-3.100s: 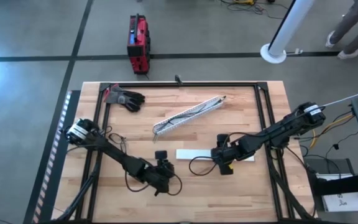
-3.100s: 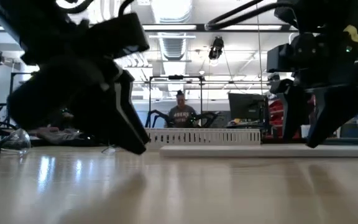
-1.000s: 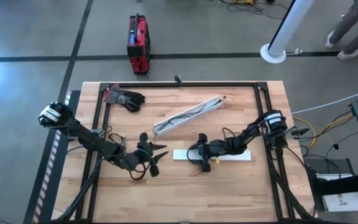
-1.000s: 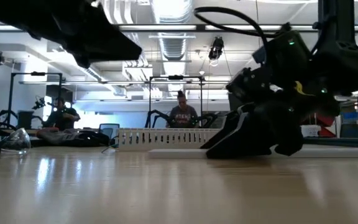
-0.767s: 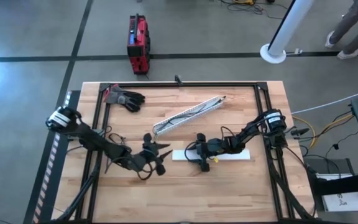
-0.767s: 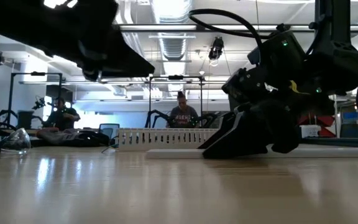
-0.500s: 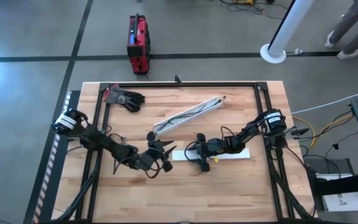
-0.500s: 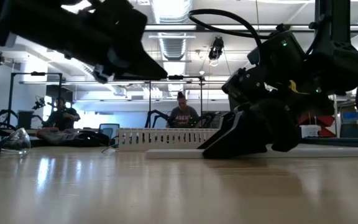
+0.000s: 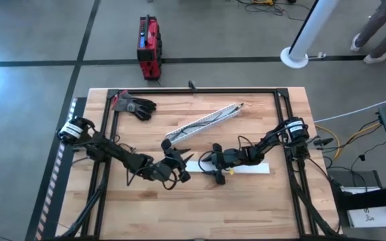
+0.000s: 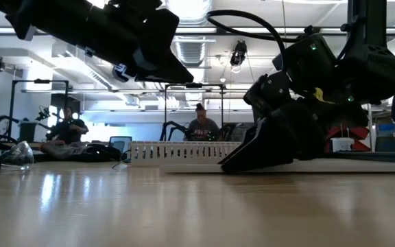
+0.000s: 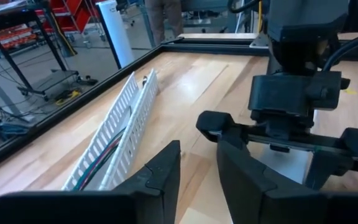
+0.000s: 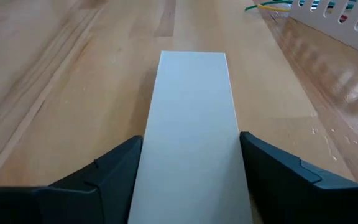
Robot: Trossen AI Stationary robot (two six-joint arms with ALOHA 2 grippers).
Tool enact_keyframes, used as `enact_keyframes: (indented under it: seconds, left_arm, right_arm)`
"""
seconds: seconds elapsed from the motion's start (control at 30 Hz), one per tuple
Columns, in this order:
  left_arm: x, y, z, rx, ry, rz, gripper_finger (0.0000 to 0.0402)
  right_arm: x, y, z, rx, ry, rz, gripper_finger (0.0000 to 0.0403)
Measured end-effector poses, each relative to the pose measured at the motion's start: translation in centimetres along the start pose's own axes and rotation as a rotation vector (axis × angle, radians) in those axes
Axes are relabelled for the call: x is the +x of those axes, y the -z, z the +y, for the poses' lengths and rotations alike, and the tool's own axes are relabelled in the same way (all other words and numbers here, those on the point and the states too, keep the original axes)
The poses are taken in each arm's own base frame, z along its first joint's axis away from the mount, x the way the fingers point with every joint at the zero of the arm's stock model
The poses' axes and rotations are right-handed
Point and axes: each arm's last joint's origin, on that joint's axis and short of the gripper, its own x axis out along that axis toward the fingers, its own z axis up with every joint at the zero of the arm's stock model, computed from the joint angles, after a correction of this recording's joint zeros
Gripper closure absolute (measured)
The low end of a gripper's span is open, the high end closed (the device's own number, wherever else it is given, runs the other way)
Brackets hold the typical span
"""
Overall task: Ziptie cables
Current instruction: Move the white cable duct to the center
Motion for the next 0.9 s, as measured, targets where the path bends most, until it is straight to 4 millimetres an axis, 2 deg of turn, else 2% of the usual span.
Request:
enact_keyframes:
  seconds: [0.33,0.7,0.9]
  left_arm:
    - [0.5,0.0,0.3,-0.021,-0.016,0.002,0.0286]
    - [1.7,-0.1,1.2,-0.058,-0.013,0.020,0.0281]
    - [3.1,0.6,2.2,-0.044,-0.061,0.048,0.0284]
  right_arm:
    - [0.0,0.0,0.0,-0.020,-0.009,0.002,0.0122]
    - [0.0,0.2,0.0,-0.049,0.009,0.030,0.0176]
    - [0.0,0.2,-0.1,-0.052,0.020,0.028,0.0172]
